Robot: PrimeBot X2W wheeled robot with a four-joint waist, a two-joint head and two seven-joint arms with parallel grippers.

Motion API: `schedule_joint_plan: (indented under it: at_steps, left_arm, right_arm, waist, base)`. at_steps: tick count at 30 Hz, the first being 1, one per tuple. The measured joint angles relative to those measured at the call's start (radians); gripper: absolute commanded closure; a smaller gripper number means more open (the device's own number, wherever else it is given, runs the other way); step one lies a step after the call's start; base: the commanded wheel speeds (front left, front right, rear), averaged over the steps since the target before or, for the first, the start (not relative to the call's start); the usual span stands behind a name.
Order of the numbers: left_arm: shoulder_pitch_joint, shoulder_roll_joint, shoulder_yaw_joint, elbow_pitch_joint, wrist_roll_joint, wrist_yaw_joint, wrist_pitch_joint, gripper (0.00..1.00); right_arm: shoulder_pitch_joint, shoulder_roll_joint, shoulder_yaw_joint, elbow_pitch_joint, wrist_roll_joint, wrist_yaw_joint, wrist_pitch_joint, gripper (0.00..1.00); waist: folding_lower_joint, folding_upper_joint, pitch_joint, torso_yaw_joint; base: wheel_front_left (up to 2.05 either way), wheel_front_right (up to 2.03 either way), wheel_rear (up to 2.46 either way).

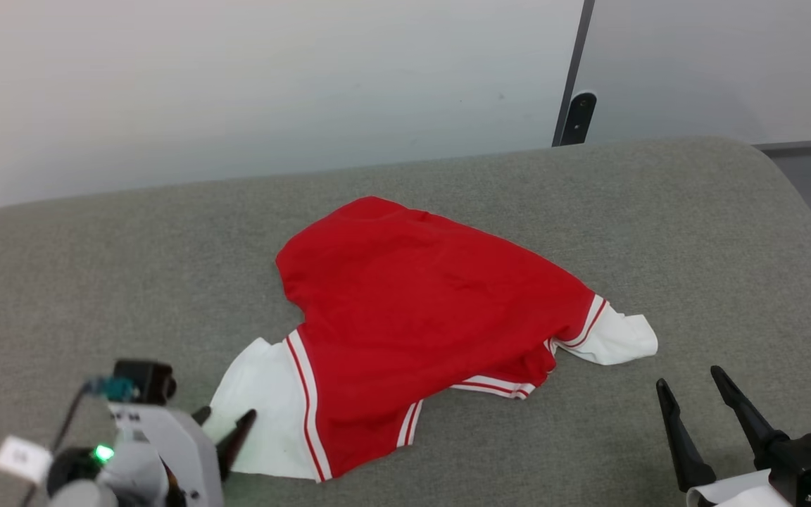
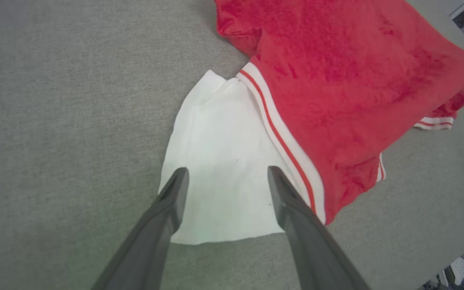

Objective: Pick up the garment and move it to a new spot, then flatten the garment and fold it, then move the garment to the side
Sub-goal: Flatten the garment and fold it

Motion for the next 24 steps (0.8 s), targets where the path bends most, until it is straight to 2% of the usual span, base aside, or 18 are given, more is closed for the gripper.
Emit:
schedule_joint_plan:
  at_steps: [1,7,15,24]
  left_arm:
    - [0.0,0.0,0.0,0.0,0.0,0.0,0.0,0.0]
    - [-0.083,0.049,-0.011,0.049,-0.034,0.027,0.213,0.0]
    - [-0.133,0.076,-0.056,0.102,-0.041,0.055,0.406,0.0]
    - [-0.232,0.094,-0.11,0.204,-0.009,0.044,0.465,0.0]
  right_arm:
    - [0.0,0.0,0.0,0.0,0.0,0.0,0.0,0.0]
    - [-0.015,0.002,0.008,0.008,0.012,0.0,0.0,0.0]
    - [-0.021,0.008,0.006,0.013,0.029,0.0,0.0,0.0]
    - [-0.054,0.007,0.019,0.009,0.044,0.0,0.0,0.0]
  waist:
    - [0.0,0.0,0.0,0.0]
    - [0.0,0.0,0.012,-0.012]
    - [0.0,0.0,0.035,-0.024]
    - [0.0,0.0,0.078,-0.031]
  base:
    - [0.0,0.0,0.0]
    - [0.0,0.0,0.0]
    - [0.0,0.0,0.0]
    - [0.0,0.0,0.0]
